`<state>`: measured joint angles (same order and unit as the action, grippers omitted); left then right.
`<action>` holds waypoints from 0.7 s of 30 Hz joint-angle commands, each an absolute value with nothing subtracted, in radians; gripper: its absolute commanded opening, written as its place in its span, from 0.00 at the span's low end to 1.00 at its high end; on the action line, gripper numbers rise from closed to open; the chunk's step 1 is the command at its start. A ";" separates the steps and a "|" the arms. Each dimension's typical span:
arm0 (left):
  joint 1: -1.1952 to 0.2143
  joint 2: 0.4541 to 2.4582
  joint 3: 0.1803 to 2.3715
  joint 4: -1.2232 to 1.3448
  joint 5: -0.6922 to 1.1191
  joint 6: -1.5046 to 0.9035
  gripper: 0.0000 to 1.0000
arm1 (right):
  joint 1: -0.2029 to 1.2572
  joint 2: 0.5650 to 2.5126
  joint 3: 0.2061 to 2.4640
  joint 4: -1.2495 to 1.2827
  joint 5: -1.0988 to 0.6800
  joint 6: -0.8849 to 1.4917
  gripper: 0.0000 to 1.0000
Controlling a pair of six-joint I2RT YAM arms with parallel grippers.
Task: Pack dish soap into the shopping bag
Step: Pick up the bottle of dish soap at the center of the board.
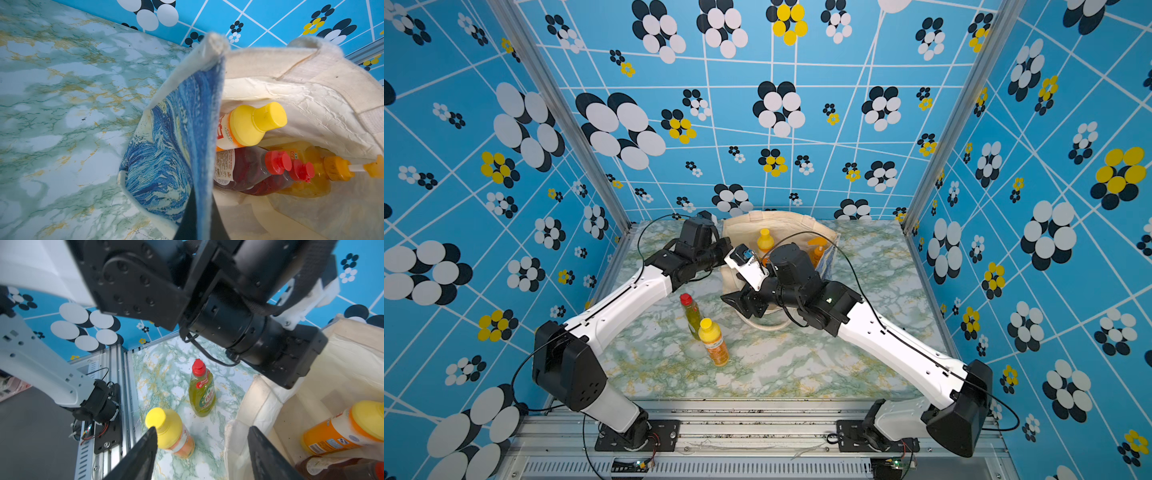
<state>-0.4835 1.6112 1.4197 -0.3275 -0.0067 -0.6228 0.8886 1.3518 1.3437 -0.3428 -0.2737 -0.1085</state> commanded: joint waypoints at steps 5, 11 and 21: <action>-0.467 1.597 1.462 -0.346 0.000 -0.604 0.00 | 0.948 1.405 1.378 -0.436 -0.342 -0.221 0.73; -0.451 1.609 1.479 -0.368 0.007 -0.598 0.00 | 0.967 1.438 1.366 -0.401 -0.359 -0.231 0.75; -0.436 1.639 1.523 -0.389 0.034 -0.586 0.00 | 1.016 1.534 1.401 -0.385 -0.350 -0.282 0.84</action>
